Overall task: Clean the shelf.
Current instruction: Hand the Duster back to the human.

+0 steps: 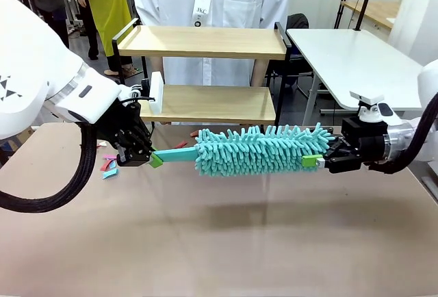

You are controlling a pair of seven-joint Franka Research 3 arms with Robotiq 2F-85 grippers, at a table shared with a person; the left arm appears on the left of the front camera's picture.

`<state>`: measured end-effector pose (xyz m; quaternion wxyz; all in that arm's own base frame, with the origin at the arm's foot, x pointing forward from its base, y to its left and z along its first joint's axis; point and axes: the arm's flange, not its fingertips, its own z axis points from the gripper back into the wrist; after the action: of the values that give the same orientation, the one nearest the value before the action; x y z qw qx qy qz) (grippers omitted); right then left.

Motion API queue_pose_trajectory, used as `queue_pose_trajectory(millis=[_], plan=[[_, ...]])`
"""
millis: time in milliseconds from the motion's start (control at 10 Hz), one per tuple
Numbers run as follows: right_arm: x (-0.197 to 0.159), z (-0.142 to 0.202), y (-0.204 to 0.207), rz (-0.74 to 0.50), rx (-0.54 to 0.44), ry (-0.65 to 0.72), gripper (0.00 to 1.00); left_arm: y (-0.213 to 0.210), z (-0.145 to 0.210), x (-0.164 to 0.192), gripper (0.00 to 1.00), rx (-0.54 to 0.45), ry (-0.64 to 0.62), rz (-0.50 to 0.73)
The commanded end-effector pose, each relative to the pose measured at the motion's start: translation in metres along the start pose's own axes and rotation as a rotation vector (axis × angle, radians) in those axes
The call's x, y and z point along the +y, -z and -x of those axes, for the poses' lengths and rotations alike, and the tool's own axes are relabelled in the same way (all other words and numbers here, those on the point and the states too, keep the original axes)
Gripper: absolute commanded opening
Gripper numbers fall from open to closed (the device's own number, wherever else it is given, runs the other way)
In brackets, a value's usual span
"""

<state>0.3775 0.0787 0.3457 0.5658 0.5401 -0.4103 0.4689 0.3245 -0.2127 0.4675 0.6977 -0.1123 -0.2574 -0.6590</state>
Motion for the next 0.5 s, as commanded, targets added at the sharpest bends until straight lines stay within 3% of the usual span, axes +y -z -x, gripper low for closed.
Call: queue_pose_trajectory(millis=[0,100,200,300,400], plan=[[-0.0046,0.0012,0.0122,0.015,-0.006,-0.059,1.00,-0.0031,-0.0031,-0.0023,0.13,-0.002,-0.009,0.002],[-0.0045,-0.0004,0.0113,0.009,0.001,-0.043,0.40,-0.0031,-0.0031,-0.0023,0.13,-0.002,-0.009,0.002],[-0.0048,-0.0005,0.0115,0.001,-0.002,-0.037,0.40,-0.0031,-0.0031,-0.0023,0.13,-0.002,-0.009,0.002],[-0.0047,-0.0006,0.0113,-0.002,-0.001,-0.032,0.00,-0.0031,-0.0031,-0.0023,0.13,-0.002,-0.009,0.002],[-0.0049,-0.0011,0.0111,-0.008,0.001,-0.028,0.36,-0.0031,-0.0031,-0.0023,0.13,-0.002,-0.009,0.002]])
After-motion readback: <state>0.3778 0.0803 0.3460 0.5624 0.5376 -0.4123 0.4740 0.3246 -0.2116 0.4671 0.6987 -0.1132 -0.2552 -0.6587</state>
